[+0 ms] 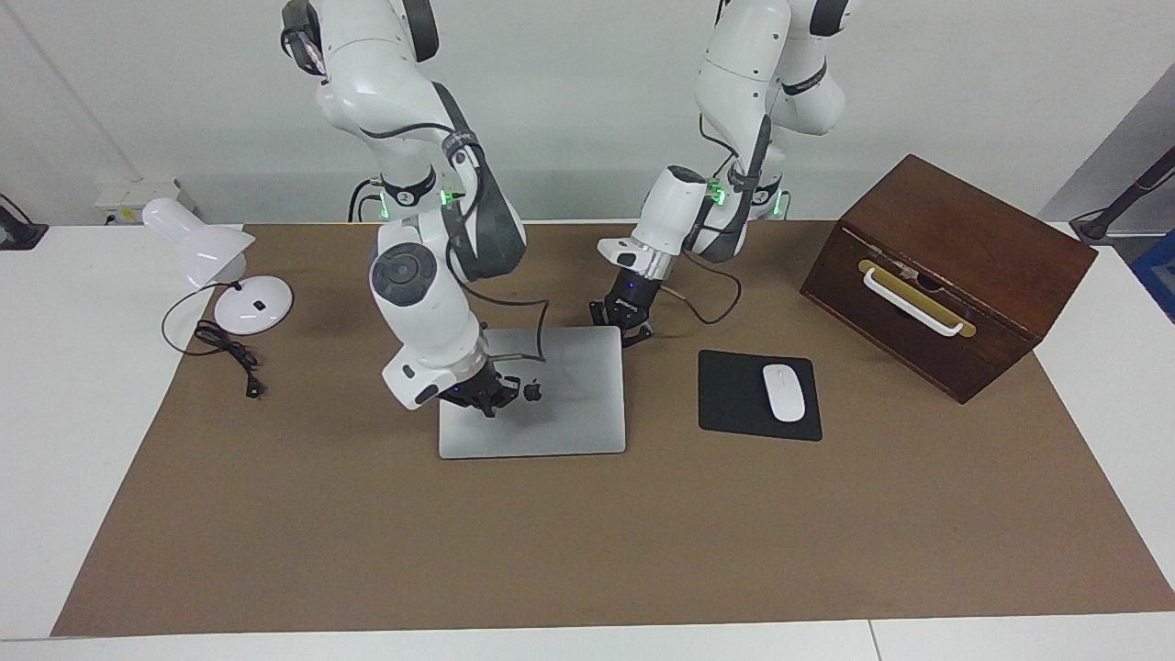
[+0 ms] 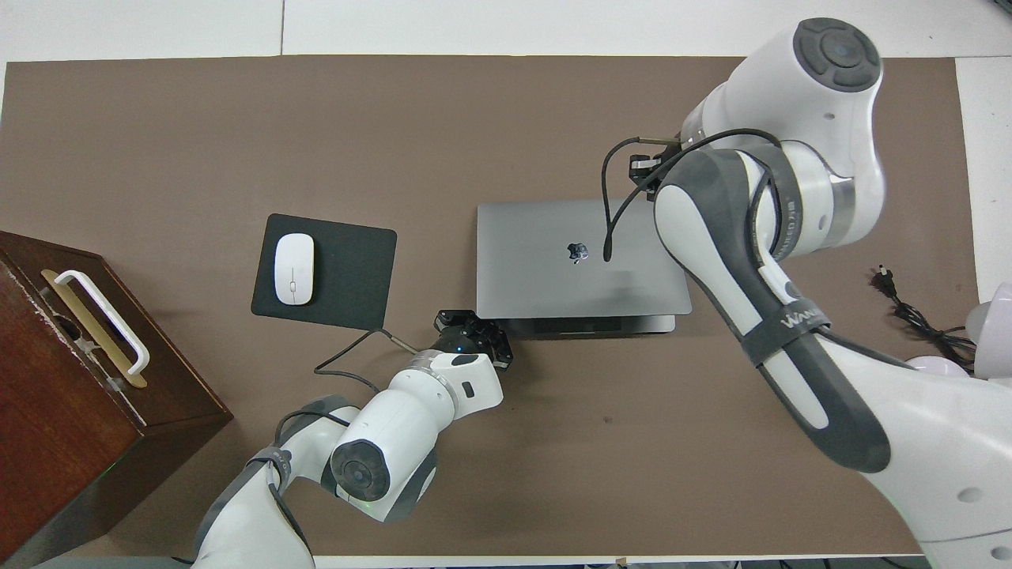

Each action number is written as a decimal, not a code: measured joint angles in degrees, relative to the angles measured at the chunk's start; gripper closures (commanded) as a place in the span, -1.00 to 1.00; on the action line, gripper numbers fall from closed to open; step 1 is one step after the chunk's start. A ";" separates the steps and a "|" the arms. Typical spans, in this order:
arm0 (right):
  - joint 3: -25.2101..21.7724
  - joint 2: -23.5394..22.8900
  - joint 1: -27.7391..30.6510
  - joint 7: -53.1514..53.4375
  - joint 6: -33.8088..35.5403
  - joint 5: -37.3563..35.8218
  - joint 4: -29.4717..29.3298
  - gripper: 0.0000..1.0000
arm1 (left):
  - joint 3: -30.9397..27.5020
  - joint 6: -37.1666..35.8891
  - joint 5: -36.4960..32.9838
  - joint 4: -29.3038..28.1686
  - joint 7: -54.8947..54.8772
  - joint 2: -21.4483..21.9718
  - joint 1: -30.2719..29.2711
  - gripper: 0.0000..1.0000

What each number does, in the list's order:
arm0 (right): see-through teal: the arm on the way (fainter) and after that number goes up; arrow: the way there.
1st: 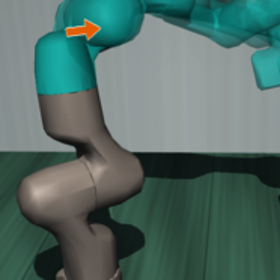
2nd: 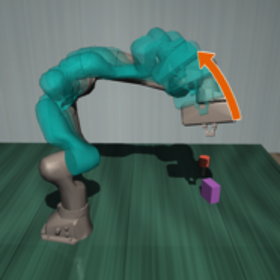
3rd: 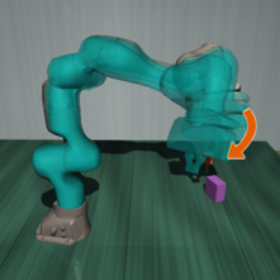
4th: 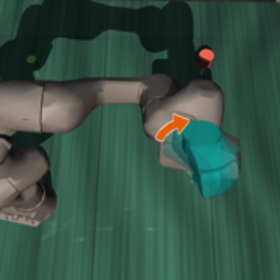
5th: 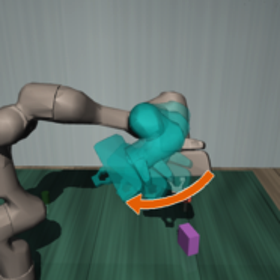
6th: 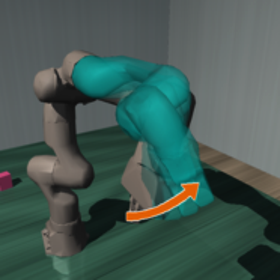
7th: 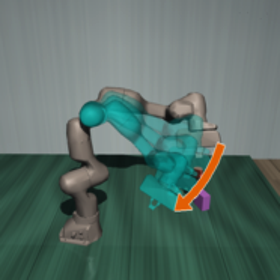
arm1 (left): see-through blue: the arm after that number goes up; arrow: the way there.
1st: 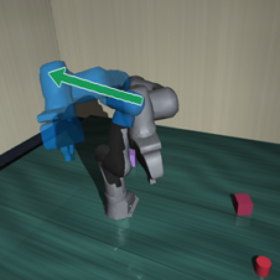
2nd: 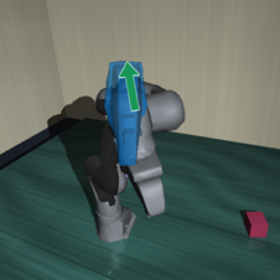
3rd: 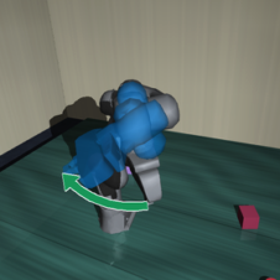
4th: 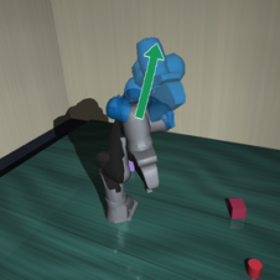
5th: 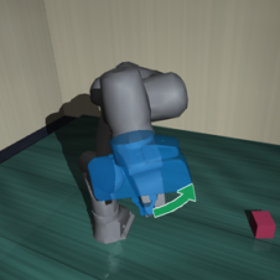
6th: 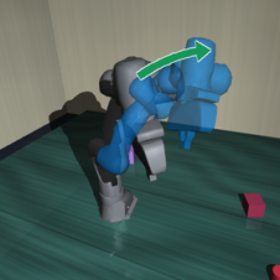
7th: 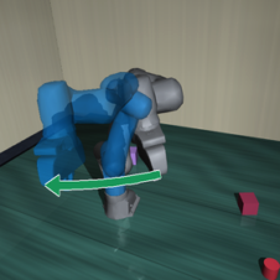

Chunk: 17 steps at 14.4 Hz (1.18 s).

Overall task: Close laptop with both arms
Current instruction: 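Withdraw the right gripper from the closed lid while the left gripper releases the base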

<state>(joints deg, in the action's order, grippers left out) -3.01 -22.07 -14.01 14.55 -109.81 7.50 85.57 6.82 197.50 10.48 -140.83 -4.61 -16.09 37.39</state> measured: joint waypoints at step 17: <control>-0.06 13.48 10.10 -20.07 11.41 -11.34 -1.53 -1.00 | -0.90 -18.20 0.01 1.24 6.48 6.16 -2.71 1.00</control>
<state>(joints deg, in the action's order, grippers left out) -3.07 -8.59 -3.91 -5.52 -98.40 -3.83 84.04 5.92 179.30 10.49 -139.59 1.86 -9.93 34.68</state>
